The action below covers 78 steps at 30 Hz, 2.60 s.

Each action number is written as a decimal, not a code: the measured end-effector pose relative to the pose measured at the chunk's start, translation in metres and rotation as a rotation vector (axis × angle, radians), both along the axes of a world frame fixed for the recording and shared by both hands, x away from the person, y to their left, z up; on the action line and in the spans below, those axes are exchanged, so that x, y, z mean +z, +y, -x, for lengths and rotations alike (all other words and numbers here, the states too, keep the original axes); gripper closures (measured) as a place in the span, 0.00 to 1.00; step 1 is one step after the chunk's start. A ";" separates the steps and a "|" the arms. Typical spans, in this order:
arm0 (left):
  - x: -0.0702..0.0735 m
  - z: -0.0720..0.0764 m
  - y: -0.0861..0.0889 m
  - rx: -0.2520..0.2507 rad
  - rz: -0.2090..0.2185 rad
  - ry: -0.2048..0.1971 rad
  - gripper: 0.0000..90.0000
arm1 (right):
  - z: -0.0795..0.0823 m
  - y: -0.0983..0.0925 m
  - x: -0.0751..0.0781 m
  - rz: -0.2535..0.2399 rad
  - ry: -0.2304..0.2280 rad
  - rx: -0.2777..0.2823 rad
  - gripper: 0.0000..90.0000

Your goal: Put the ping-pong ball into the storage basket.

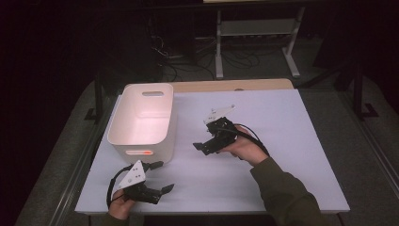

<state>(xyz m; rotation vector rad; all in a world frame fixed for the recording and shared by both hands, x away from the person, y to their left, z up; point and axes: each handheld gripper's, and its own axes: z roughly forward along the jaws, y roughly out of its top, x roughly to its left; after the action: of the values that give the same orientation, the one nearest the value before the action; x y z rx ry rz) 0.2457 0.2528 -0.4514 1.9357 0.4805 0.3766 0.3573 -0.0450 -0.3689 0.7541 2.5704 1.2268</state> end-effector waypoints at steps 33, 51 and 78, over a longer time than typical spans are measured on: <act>0.000 0.000 0.000 0.000 -0.001 -0.002 0.16 | 0.037 -0.052 -0.050 -0.017 -0.051 -0.164 0.01; 0.000 0.001 -0.001 0.000 -0.002 -0.004 0.16 | 0.055 -0.084 -0.056 -0.061 -0.056 -0.224 0.01; 0.000 0.000 -0.001 0.001 -0.008 -0.001 0.16 | 0.081 -0.132 -0.069 -0.080 -0.060 -0.299 0.01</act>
<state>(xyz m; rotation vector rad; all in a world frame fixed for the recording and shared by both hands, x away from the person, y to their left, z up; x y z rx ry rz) 0.2452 0.2518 -0.4515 1.9427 0.4803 0.3804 0.2767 -0.1765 -0.4376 1.0560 2.2691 1.2394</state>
